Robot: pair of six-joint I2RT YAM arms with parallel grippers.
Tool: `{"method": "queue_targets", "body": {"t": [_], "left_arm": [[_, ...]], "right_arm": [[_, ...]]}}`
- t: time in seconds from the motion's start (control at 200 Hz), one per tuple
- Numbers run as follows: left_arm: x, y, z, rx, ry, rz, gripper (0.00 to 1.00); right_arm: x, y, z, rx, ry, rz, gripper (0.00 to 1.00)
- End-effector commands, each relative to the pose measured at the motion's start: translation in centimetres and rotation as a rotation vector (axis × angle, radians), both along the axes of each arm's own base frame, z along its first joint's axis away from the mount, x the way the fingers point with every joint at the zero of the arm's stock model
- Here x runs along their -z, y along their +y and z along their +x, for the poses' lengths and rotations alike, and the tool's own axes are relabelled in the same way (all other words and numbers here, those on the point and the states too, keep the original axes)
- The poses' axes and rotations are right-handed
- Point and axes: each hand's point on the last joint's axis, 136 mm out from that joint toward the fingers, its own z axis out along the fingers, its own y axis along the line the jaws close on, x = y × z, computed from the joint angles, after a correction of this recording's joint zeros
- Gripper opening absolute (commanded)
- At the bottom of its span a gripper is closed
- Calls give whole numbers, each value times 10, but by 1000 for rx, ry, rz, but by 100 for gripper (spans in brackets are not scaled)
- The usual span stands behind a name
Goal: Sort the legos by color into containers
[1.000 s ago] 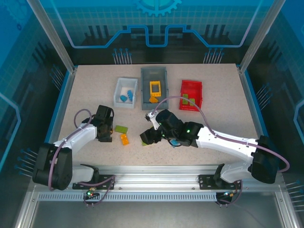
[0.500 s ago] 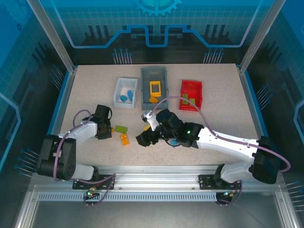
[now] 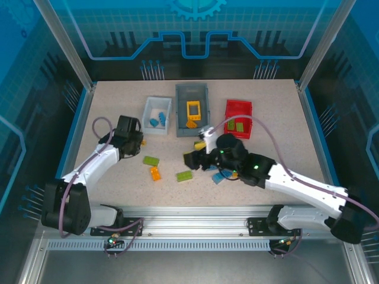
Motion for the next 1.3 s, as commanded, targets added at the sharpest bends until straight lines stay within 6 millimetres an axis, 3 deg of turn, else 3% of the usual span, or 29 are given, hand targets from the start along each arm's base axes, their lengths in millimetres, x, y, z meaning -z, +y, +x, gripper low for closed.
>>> {"method": "queue_targets", "body": {"t": [0.0, 0.13, 0.21, 0.355, 0.47, 0.49, 0.6, 0.975, 1.08, 1.14, 1.185, 1.295], "left_arm": [[-44, -44, 17, 323, -107, 166, 16], [-77, -112, 46, 584, -221, 267, 15], [-87, -145, 66, 704, -226, 336, 15], [-83, -177, 102, 819, -197, 482, 15], [-69, -188, 128, 864, -145, 589, 16], [-65, -190, 132, 870, -134, 604, 16], [-47, -195, 148, 890, -82, 680, 16], [5, -229, 157, 970, -71, 573, 19], [10, -230, 158, 966, -61, 535, 27], [9, -226, 158, 958, -49, 529, 41], [7, -223, 156, 954, -42, 534, 45], [-15, -217, 150, 934, -73, 543, 49]], "right_arm": [[-2, -38, 36, 220, 11, 74, 70], [-2, -60, 57, 307, 19, 91, 70], [-5, -67, 64, 332, 9, 85, 70], [-8, -75, 74, 361, 8, 69, 71], [-3, -80, 78, 374, 19, 53, 71], [-15, -80, 81, 376, 2, 70, 71], [-14, -81, 82, 375, 7, 60, 71], [-4, -85, 78, 377, 45, 58, 71], [-2, -85, 76, 374, 52, 55, 71], [-1, -85, 76, 373, 56, 51, 71], [0, -85, 75, 368, 62, 48, 71], [2, -84, 73, 360, 69, 37, 71]]}}
